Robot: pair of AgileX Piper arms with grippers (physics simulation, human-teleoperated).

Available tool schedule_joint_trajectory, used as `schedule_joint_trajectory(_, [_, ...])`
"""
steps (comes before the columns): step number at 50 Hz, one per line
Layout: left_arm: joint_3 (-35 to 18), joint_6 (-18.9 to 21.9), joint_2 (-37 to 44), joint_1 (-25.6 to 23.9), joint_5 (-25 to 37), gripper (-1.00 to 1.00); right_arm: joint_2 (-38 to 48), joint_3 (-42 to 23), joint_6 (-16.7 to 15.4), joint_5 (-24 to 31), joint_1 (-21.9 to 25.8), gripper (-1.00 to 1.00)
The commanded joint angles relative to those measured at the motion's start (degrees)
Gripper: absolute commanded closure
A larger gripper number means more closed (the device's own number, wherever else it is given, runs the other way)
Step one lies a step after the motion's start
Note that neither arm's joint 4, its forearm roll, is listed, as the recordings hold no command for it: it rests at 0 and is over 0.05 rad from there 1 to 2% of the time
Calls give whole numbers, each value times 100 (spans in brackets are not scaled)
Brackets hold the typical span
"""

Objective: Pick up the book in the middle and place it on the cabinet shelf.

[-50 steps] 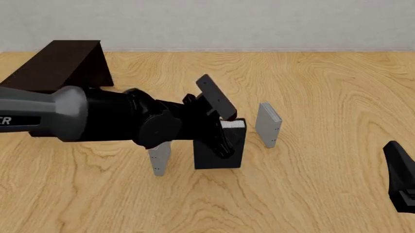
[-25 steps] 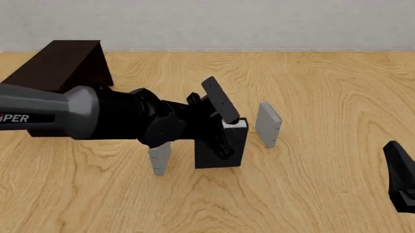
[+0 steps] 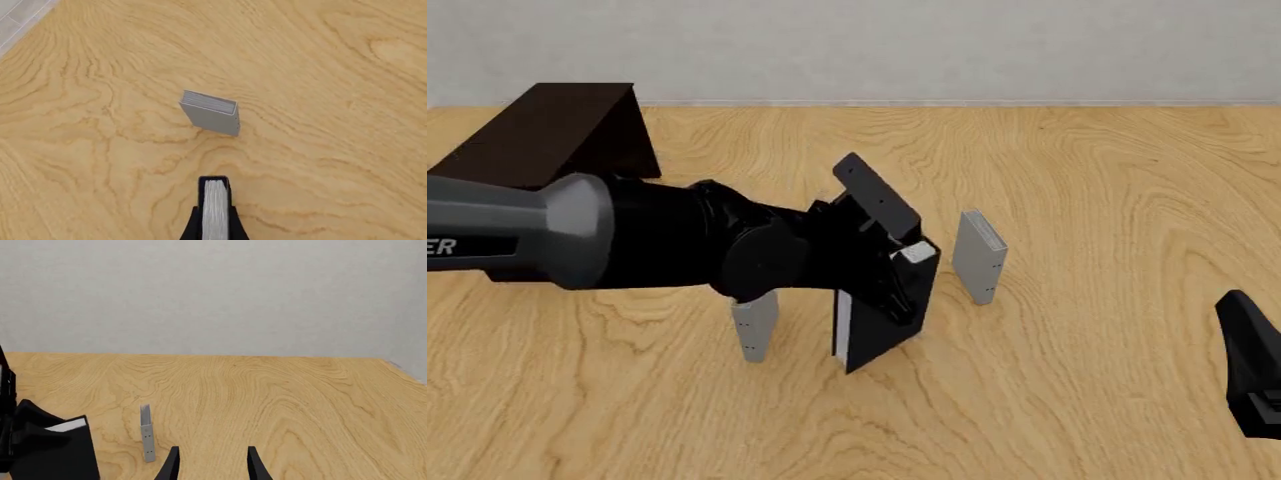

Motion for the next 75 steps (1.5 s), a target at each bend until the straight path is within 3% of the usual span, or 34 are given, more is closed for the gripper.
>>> schedule_joint_trajectory(1, [97, 119, -250, -11, 213, 100, 0, 0, -1, 0, 1, -100])
schedule_joint_trajectory(75, [-809, 873, -2258, 345, 1750, 100, 0, 0, -2, 0, 0, -100])
